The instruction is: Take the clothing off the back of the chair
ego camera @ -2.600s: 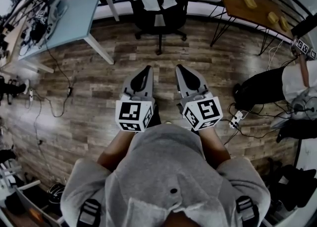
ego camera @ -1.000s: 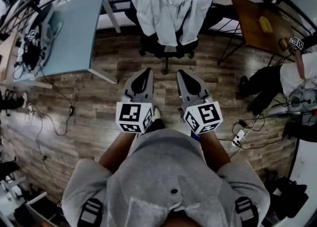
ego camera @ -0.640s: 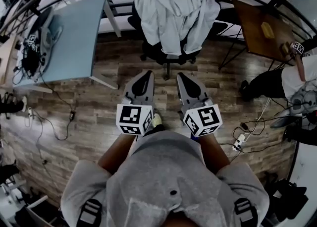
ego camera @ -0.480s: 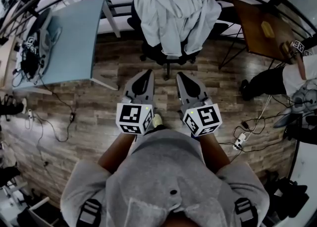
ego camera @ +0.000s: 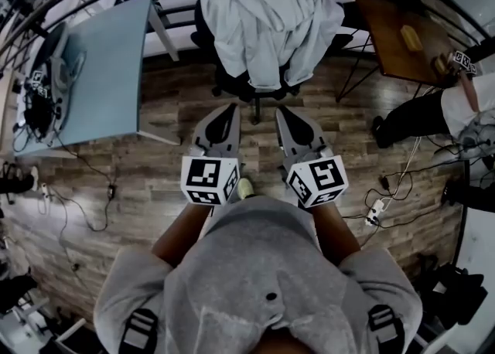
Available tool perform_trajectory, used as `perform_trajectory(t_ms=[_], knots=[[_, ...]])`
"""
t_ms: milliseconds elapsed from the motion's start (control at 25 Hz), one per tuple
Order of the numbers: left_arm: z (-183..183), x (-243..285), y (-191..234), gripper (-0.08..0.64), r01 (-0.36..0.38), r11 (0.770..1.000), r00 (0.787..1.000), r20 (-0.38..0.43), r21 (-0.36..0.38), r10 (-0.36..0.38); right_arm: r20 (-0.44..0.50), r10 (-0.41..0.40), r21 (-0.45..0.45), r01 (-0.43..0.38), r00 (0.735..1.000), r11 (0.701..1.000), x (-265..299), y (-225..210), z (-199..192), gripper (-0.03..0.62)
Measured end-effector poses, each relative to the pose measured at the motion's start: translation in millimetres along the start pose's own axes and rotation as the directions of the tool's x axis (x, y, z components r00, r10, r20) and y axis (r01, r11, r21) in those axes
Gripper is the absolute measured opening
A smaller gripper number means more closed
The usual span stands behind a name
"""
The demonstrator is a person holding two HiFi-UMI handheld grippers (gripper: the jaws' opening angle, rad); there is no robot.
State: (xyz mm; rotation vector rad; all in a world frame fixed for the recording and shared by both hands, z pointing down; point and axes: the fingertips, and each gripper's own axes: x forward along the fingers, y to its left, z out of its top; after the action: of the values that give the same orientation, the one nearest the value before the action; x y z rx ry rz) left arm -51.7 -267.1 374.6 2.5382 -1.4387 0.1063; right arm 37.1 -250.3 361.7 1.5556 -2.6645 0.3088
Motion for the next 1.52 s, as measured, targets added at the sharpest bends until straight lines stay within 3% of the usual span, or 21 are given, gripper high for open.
perform_trajectory(t_ms=[800, 1520], knots=[[-5.7, -2.7, 12.0, 0.011, 0.009, 1.000, 1.000, 0.020, -0.027, -0.009, 0.009, -0.122, -0.042, 0.122, 0.993, 0.992, -17.9, -30.5, 7.0, 0.015], [-3.4, 12.1, 12.3, 0.012, -0.064, 0.998, 0.998, 0.010, -0.027, 0.065, 0.014, -0.109, -0.034, 0.110, 0.994, 0.993, -22.3, -61.6, 9.2, 0.015]])
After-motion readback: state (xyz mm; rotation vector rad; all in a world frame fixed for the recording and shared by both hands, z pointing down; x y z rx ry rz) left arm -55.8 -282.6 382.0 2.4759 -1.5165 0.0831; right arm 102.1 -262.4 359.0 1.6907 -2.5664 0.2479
